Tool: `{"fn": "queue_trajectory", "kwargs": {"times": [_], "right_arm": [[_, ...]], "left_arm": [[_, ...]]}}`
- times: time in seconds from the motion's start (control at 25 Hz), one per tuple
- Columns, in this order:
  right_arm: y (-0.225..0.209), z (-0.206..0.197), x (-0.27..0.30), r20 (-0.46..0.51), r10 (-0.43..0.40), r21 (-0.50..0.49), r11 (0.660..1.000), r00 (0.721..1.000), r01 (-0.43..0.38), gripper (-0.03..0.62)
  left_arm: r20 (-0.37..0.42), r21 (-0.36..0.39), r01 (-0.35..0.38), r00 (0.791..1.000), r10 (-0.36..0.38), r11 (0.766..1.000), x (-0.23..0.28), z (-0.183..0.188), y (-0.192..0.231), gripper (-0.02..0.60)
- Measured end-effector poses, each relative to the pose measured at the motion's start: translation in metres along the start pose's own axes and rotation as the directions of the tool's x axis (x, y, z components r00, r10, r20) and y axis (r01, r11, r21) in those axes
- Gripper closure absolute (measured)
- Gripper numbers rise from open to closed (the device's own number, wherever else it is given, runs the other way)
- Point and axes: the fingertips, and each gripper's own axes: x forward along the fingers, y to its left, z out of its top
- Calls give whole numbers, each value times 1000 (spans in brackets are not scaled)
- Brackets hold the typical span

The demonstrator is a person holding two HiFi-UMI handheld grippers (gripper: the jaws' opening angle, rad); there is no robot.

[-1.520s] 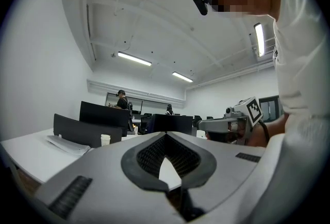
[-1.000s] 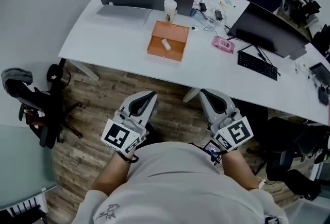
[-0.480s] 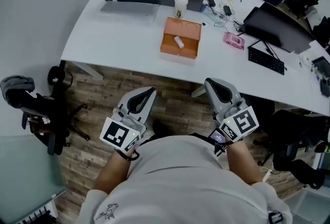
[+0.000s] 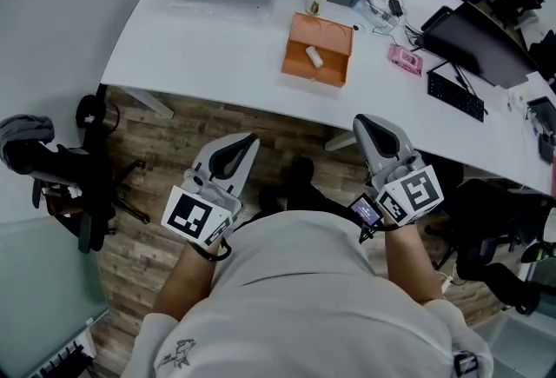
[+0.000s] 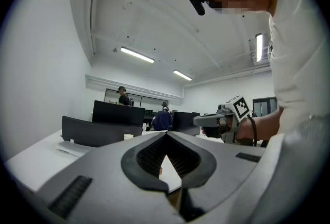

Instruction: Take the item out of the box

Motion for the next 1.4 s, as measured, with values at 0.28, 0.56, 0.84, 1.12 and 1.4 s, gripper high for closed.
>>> {"fn": "queue_trajectory", "kwargs": {"times": [0.28,0.56,0.84,1.12,1.4], "right_arm": [[-6,-7,19,8,11,3,1000,1000,-11,591],[-23,-15,40,2,16,17,1000,1000,-16,591],[-56,-19,64,-15,23,24,999,1000,-23,591],[-96,-30,98,-52,46,39,998,998,-44,591],[-141,-50,132,-99,75,70,995,992,-68,591]], "left_arm": [[-6,19,-24,1000,24,1000,1,-1,18,583],[-35,10,-40,999,40,999,11,-12,35,583],[-38,6,-49,998,49,999,45,-10,54,583],[-63,-19,-87,994,85,996,83,-16,86,583],[-90,-42,-74,993,70,996,136,-28,108,583]]}}
